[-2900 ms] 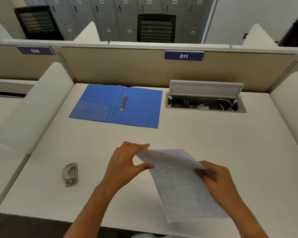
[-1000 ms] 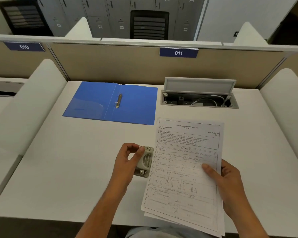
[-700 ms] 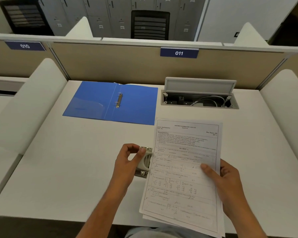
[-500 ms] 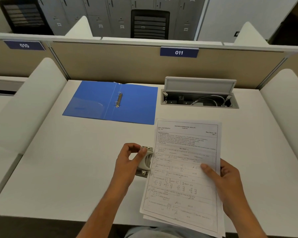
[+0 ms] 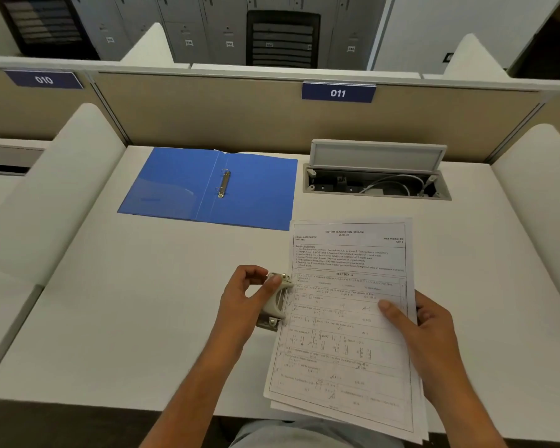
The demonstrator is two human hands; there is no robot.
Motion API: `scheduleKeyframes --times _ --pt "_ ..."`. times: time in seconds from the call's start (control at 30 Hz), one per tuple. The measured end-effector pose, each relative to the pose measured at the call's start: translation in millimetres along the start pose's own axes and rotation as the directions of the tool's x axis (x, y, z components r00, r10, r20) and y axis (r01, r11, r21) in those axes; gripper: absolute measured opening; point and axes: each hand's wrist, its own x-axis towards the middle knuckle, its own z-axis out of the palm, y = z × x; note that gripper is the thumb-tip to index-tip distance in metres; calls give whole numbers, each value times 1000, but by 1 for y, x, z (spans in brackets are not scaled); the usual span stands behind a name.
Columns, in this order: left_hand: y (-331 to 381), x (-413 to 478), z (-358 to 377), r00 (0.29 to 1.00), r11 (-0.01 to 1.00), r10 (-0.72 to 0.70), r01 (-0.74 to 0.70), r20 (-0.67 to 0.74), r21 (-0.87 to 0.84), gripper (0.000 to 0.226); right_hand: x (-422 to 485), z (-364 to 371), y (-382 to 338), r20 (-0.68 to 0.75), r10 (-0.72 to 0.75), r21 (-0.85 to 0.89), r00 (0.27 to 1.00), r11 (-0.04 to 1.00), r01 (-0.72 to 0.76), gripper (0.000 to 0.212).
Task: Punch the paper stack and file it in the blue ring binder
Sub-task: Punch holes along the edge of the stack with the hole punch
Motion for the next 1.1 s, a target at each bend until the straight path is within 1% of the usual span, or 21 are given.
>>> scheduleKeyframes --times 0.1,0.17,0.3,0.37,0.47,0.53,0.6,0.7,1.1 --pt "-4 4 -1 1000 999 -31 31 4 14 31 1 -2 -3 8 -12 -28 1000 1000 13 26" --pt "-4 4 0 997 997 -73 74 29 -31 35 3 -4 -6 3 -20 -34 1000 999 21 27" --pt "0 -1 1 983 982 -125 143 137 -125 50 3 -3 -8 5 -19 -30 1000 999 19 27" --pt "1 -5 1 969 974 -117 155 220 -163 52 3 -2 -9 -6 -17 -31 1000 999 17 26" --pt "-1 -7 -1 940 967 -76 150 332 -204 65 2 -5 -11 -27 -9 -17 1000 1000 9 24" --pt "0 -10 -3 920 966 -47 141 389 -216 75 2 -8 -13 -37 -4 -13 999 1000 4 24" --pt "2 -12 -4 904 972 -16 115 427 -207 80 1 -11 -15 -43 1 -11 999 1000 -2 25" --pt "5 -15 -3 890 977 14 85 456 -194 80 1 -16 -18 -40 5 -9 999 1000 -6 25" --pt "10 -20 3 863 974 47 71 503 -213 82 1 -27 -32 -40 7 11 999 1000 -6 22"
